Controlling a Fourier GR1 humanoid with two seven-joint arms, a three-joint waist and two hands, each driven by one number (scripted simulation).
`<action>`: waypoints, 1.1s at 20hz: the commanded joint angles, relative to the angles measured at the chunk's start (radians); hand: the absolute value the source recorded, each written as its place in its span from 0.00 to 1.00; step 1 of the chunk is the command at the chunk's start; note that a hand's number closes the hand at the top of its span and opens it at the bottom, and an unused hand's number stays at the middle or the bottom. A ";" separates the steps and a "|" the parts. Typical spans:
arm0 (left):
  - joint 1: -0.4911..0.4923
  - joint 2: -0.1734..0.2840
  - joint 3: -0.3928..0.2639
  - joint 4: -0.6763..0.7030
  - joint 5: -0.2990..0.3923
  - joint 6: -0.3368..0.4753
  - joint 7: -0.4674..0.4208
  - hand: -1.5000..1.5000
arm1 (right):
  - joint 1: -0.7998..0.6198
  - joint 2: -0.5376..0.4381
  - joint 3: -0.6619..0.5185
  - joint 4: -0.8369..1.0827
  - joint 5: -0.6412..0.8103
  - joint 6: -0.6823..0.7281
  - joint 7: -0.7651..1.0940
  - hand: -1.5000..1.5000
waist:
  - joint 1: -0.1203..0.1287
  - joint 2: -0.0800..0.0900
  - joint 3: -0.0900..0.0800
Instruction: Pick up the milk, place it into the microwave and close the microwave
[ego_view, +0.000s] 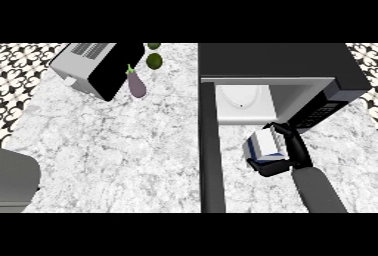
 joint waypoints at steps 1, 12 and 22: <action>0.025 -0.006 0.012 0.001 0.004 -0.052 -0.021 0.00 | -0.009 0.005 0.024 -0.165 0.011 -0.026 0.162 1.00 | 0.005 0.000 0.000; -0.040 -0.054 0.023 0.071 -0.047 -0.067 -0.008 0.00 | -0.249 -0.022 0.014 -0.086 0.047 0.000 0.450 1.00 | 0.034 0.009 0.002; -0.204 -0.012 0.042 0.133 -0.011 -0.037 0.104 0.00 | -0.489 -0.053 -0.061 0.284 0.146 -0.260 0.459 1.00 | 0.058 0.029 0.003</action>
